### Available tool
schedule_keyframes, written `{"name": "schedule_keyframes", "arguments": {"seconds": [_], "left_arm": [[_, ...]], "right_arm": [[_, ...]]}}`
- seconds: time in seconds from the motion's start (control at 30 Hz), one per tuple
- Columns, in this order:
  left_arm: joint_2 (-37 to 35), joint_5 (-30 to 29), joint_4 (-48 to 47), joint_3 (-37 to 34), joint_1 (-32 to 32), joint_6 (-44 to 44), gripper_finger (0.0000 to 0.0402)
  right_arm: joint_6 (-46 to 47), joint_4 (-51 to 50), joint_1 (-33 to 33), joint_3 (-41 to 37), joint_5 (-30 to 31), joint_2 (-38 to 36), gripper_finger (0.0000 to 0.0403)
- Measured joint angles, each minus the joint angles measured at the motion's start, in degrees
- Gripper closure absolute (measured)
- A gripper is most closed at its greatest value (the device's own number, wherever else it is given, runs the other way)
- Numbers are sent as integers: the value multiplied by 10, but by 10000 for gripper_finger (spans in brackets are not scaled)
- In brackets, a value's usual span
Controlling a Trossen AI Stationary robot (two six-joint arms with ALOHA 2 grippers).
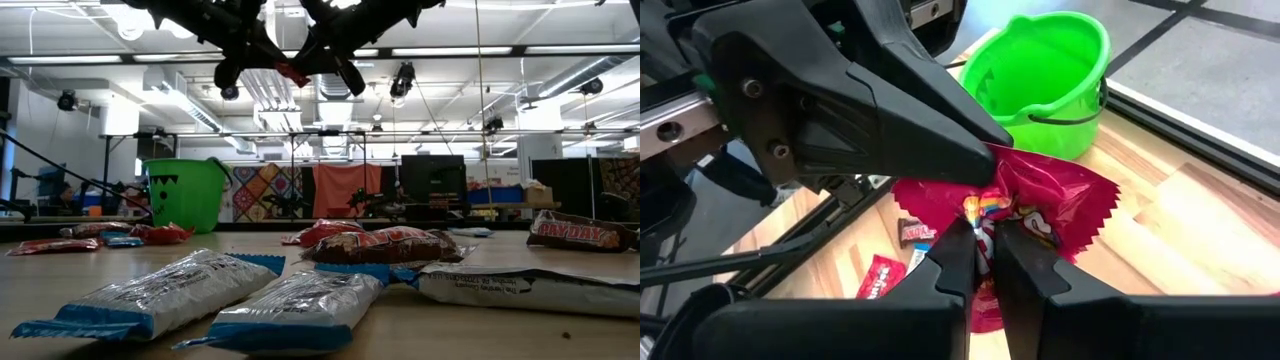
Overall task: Sort candy
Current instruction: Put the red candy into the green bucket
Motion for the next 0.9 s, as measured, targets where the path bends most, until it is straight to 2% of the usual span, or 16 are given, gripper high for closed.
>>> {"name": "schedule_keyframes", "arguments": {"seconds": [0.53,0.9], "left_arm": [[0,-1,-4,-1,0,0,401],[-6,-35,-13,-1,4,12,401]], "right_arm": [[-4,1,0,0,0,0,249],[-3,-3,0,0,1,0,206]]}}
